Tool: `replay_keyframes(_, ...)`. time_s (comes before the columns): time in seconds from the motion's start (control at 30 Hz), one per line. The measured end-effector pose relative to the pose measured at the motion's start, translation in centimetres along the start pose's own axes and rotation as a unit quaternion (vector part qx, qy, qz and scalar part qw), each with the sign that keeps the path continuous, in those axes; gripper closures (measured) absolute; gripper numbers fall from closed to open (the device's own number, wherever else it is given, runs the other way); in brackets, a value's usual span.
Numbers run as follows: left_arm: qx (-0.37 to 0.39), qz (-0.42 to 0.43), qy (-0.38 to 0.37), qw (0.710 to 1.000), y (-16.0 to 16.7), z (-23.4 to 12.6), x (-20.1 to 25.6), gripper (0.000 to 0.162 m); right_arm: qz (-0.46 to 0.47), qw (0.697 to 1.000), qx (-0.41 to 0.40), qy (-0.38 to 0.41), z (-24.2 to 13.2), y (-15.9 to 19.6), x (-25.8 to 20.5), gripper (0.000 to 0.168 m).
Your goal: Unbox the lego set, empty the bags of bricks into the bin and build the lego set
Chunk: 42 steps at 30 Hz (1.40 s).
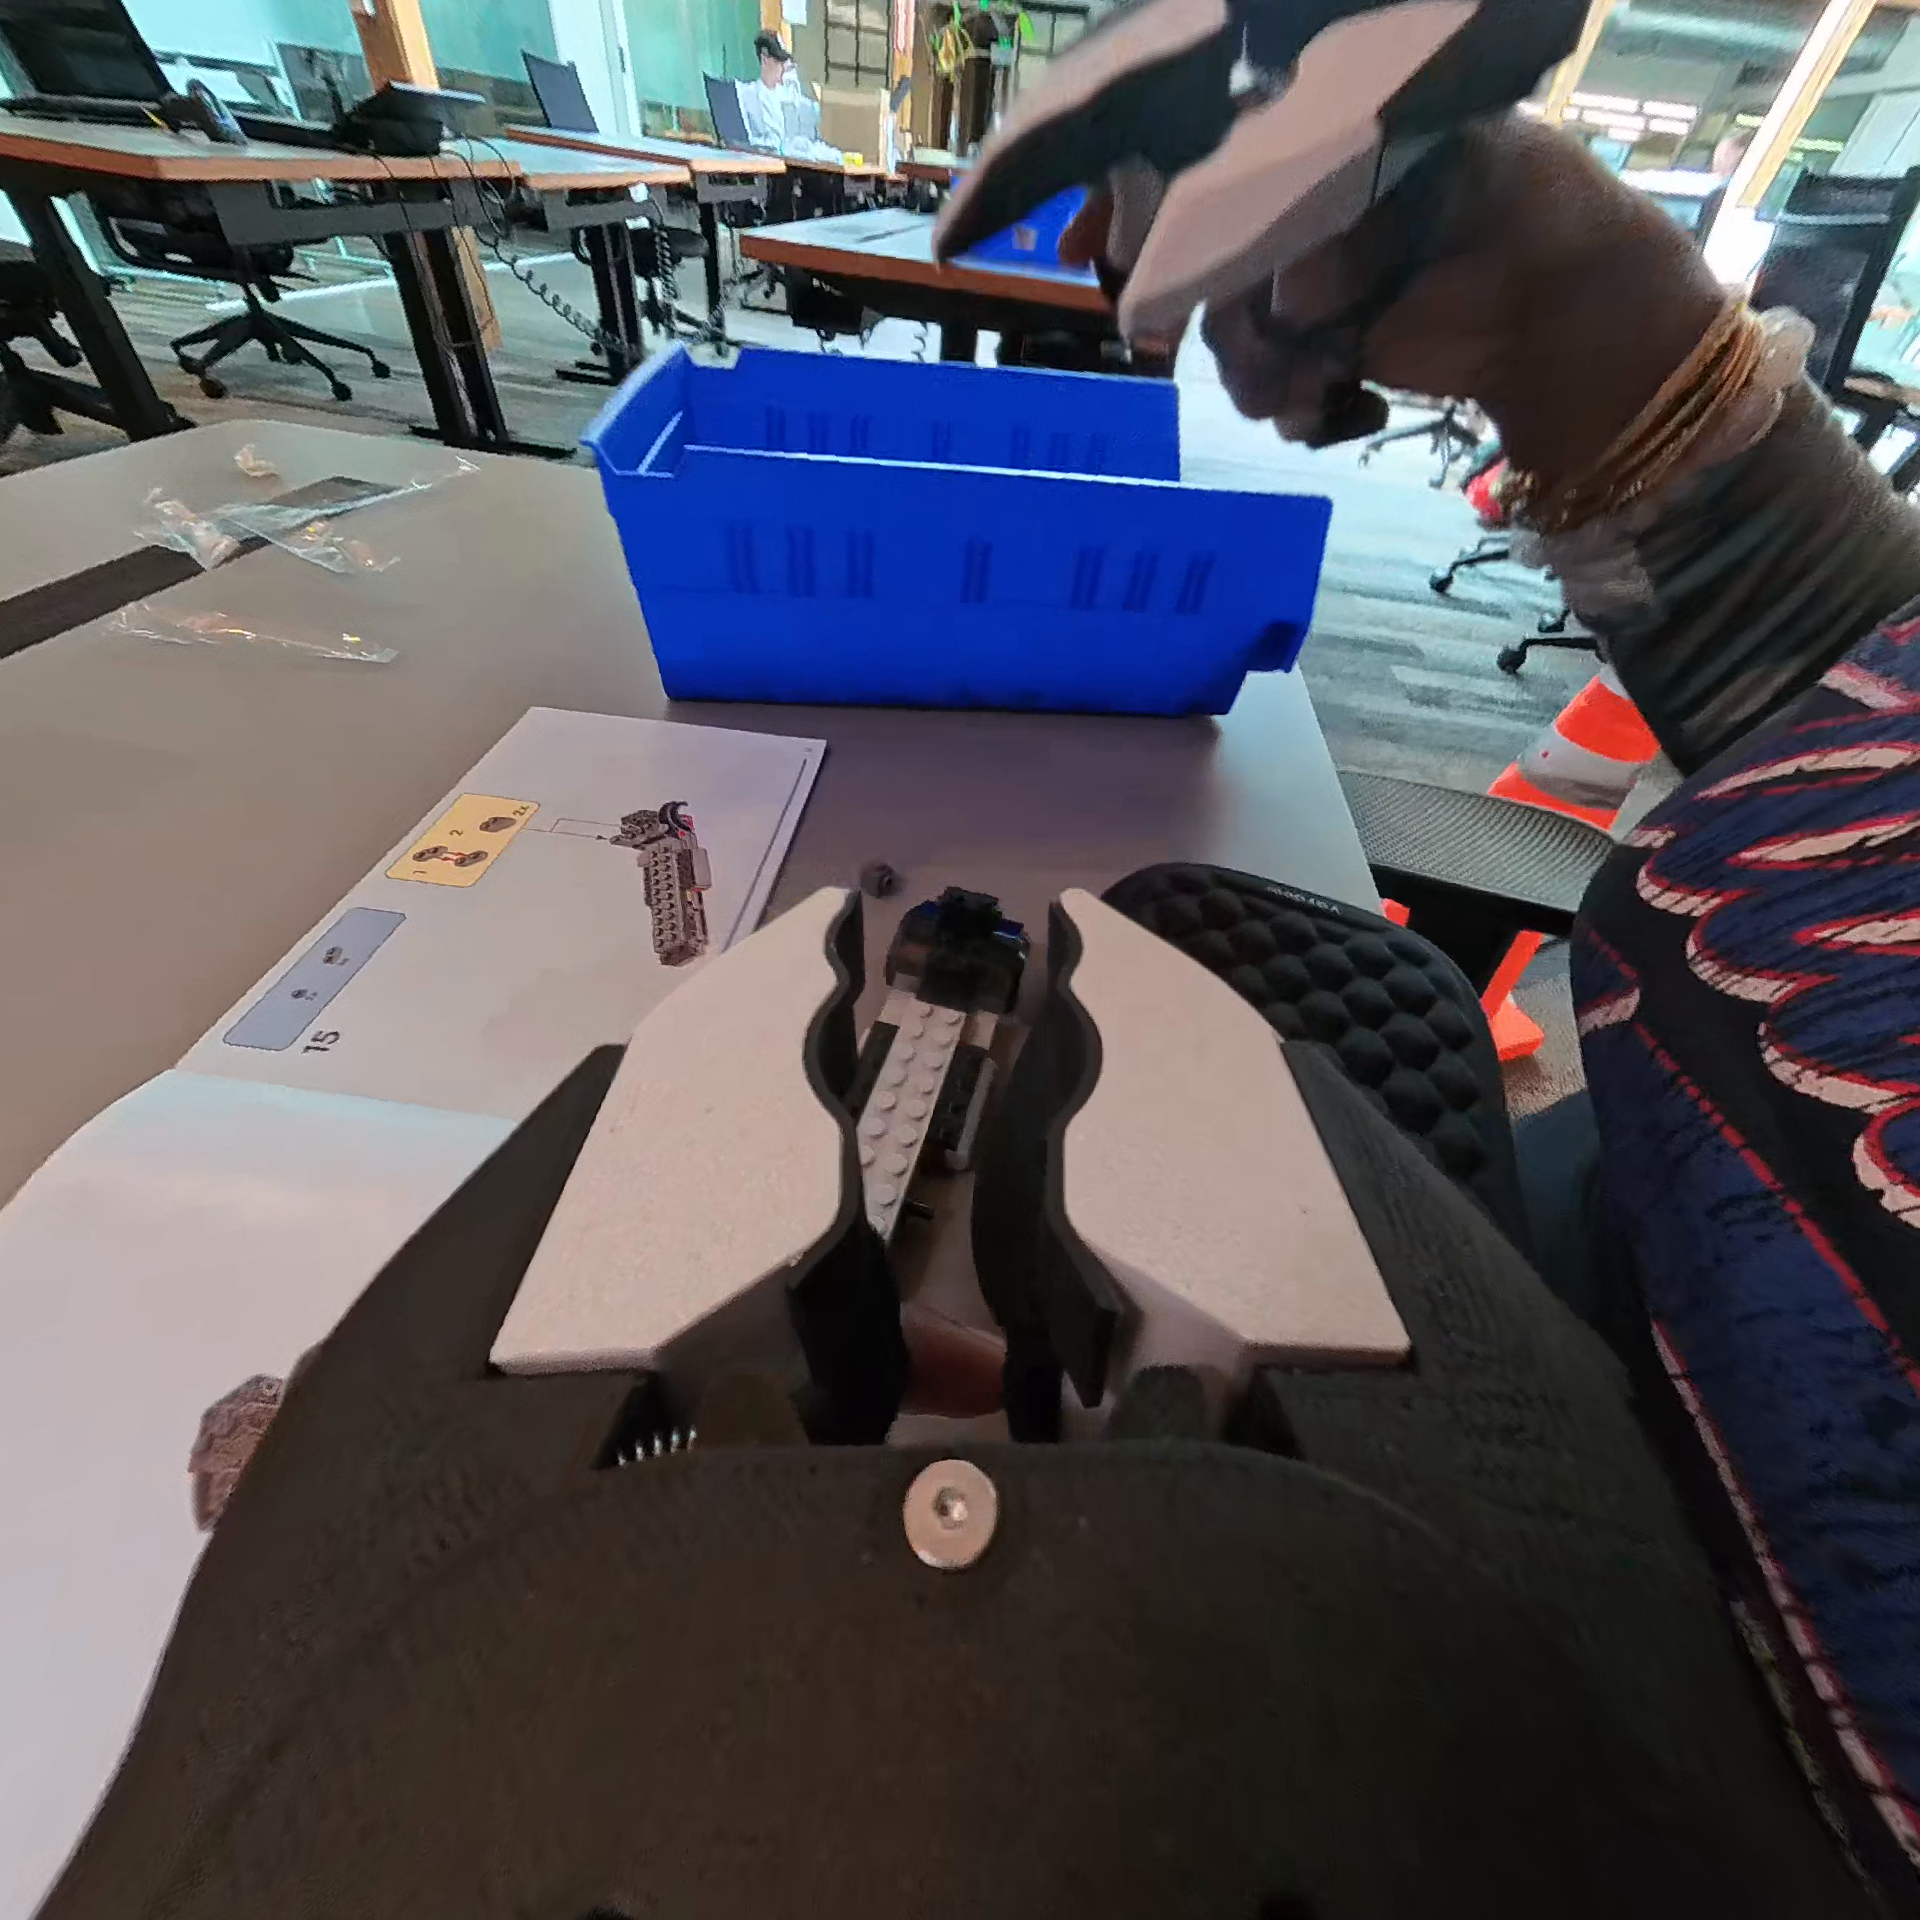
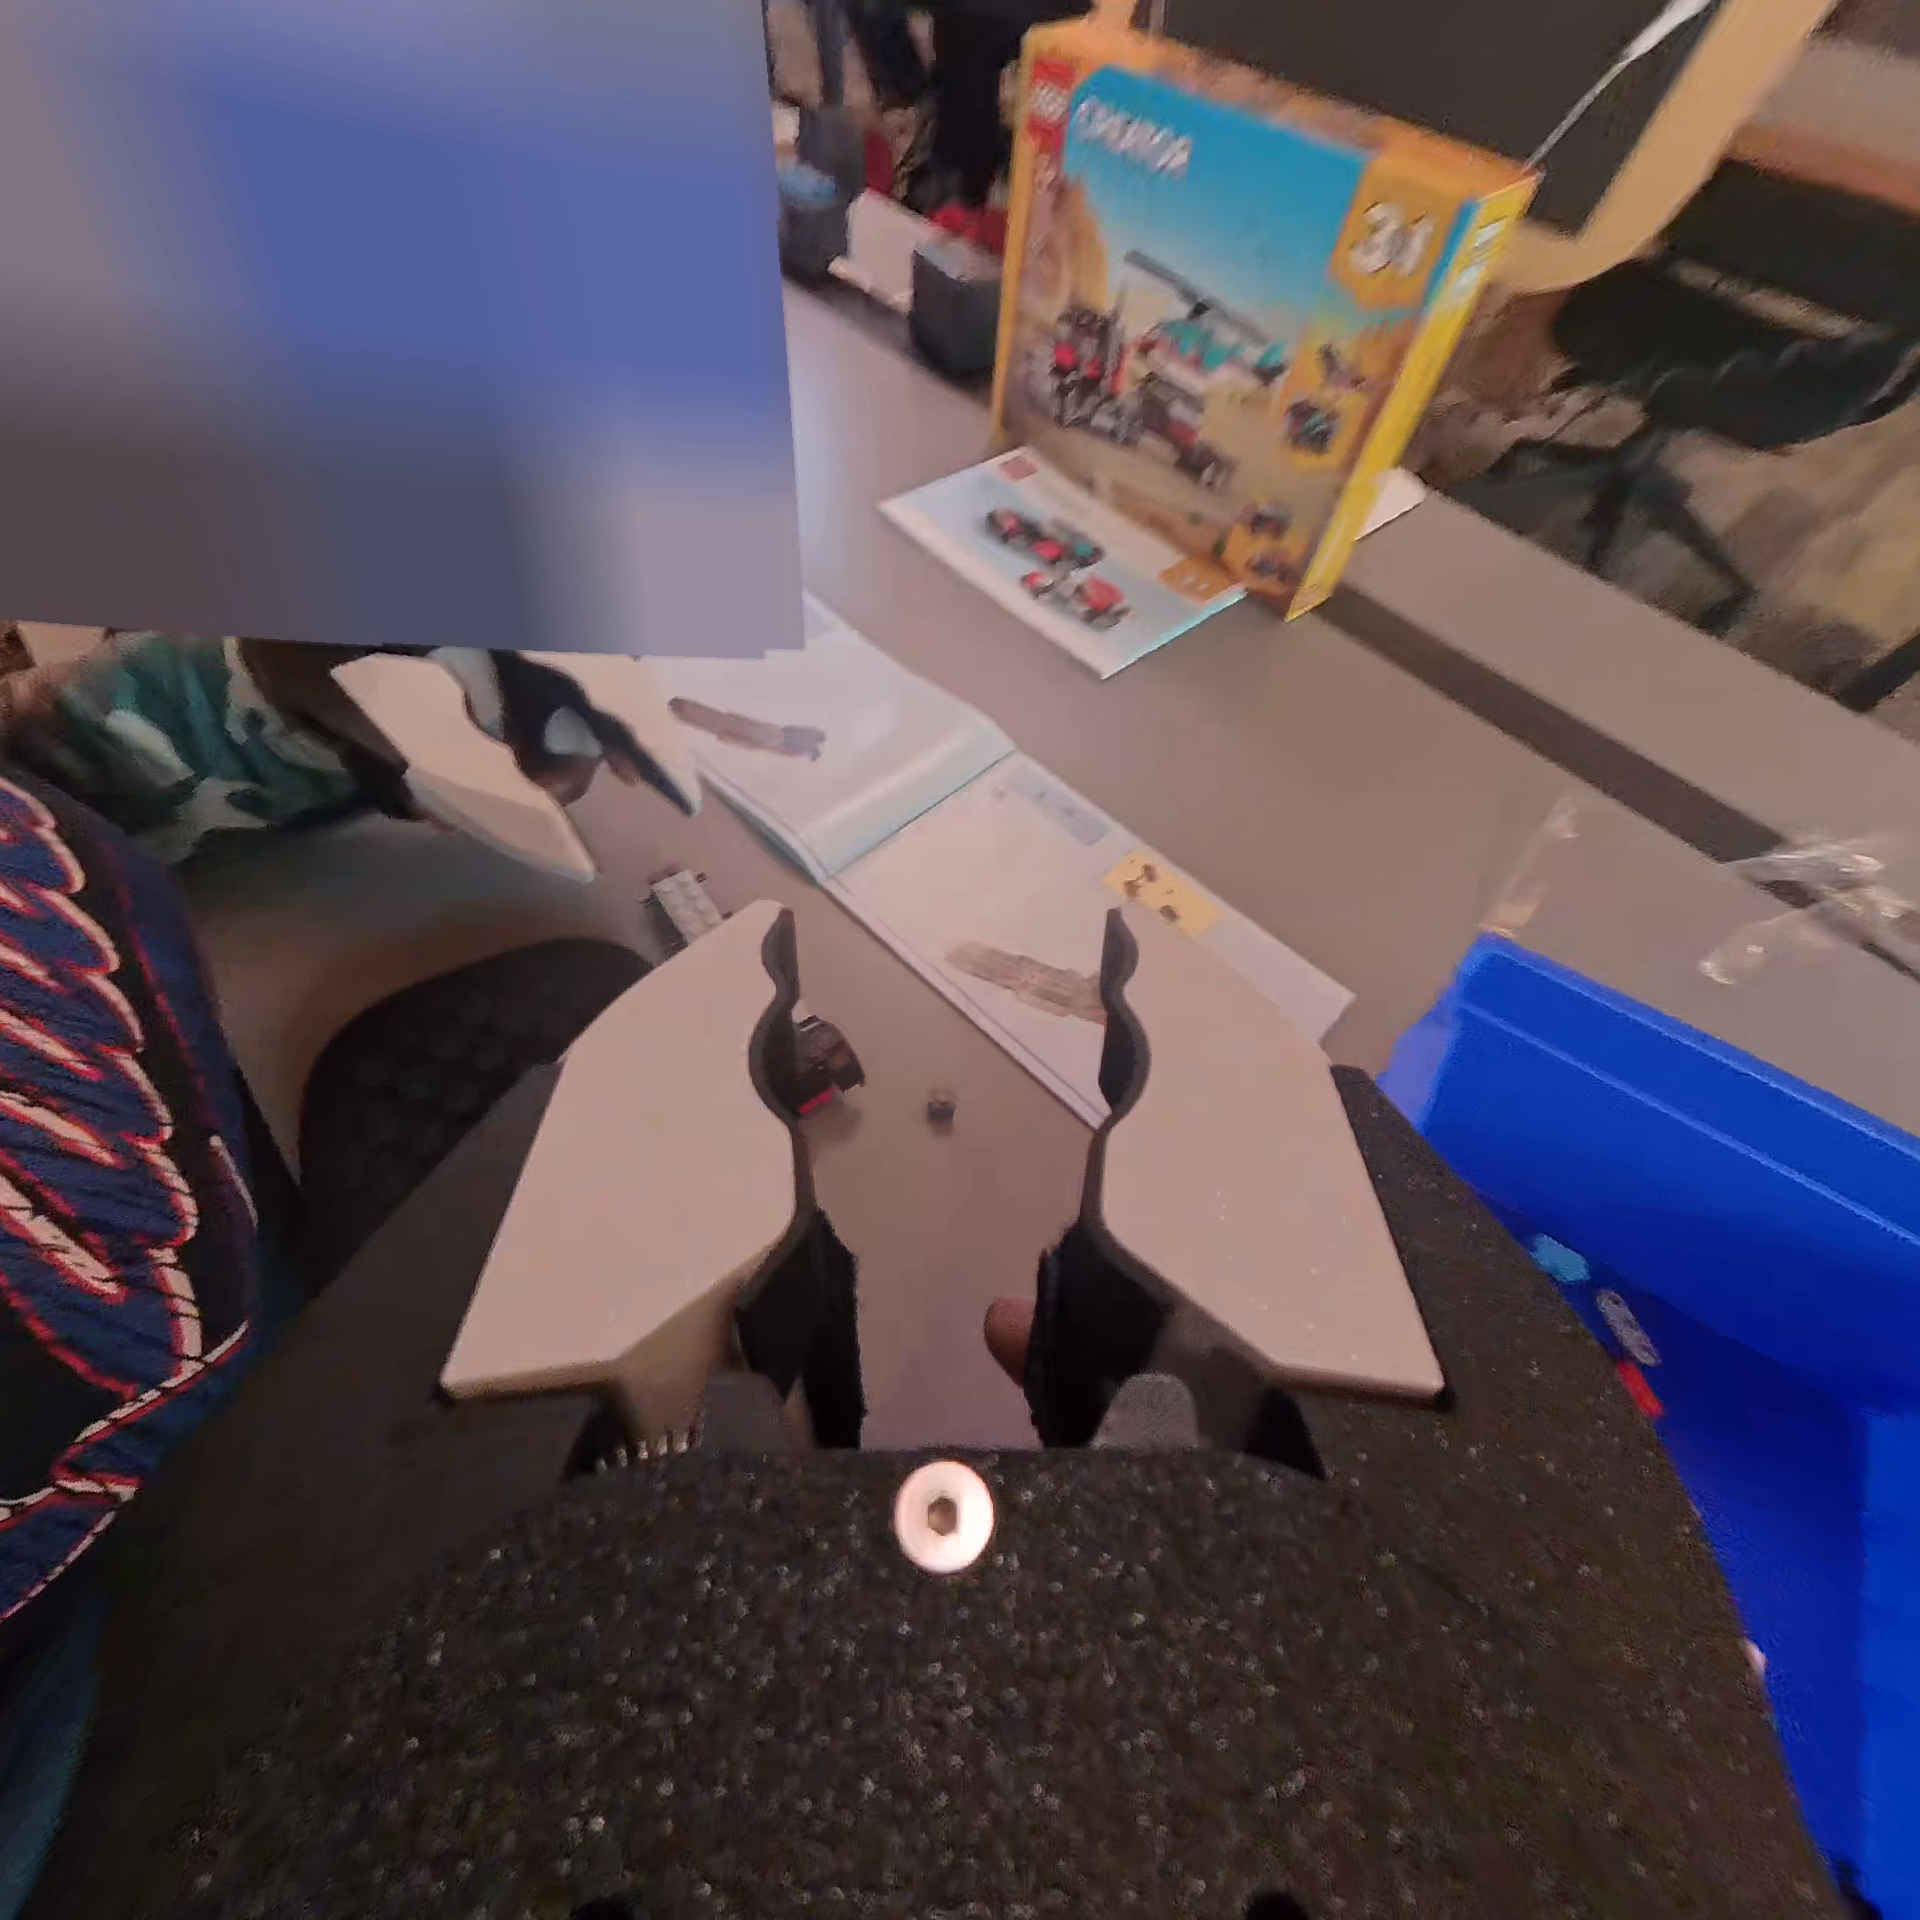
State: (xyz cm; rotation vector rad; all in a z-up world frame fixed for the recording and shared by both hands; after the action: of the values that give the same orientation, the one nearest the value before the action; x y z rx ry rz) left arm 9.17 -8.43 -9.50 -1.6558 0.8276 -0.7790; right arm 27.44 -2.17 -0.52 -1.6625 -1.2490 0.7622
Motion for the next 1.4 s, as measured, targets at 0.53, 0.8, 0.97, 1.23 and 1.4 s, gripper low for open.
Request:
replay_keyframes(0.53,-0.084,0.007,-0.028,0.996,1.2,-1.1,0.9,0.126,-0.006,0.999,-0.002,0.038,-2.3,1.2,0.7,0.113)
replay_keyframes(0.8,-0.148,0.02,-0.107,0.983,2.6,-3.7,-1.8,0.125,-0.074,0.995,0.056,0.044,-3.3,0.6,0.4,0.161)
replay_keyframes(0.97,-0.129,-0.016,-0.095,0.987,2.6,-4.8,-3.0,0.14,-0.087,0.981,0.157,0.071,-4.9,-1.3,0.8,0.163)
replay_keyframes(1.23,-0.082,-0.028,-0.082,0.993,2.3,-5.4,-3.0,0.162,-0.045,0.948,0.255,0.186,-7.9,-3.2,3.5,0.034)
replay_keyframes(1.4,-0.071,-0.04,-0.075,0.994,2.2,-5.6,-3.1,0.155,-0.057,0.96,0.203,0.183,-11.6,-2.6,4.1,0.167)
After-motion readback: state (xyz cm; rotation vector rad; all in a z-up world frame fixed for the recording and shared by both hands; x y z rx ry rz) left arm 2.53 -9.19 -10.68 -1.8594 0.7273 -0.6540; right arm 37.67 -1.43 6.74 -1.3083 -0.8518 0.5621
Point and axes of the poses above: each gripper's, where its closed fingertips meet, z out along the fingers, y out of its underside, x = y × z across the jaws, the point moved 5 cm from there along -z, back along the fingers, and after that the axes turned 4 degrees about -y, right-handed, at the moved point
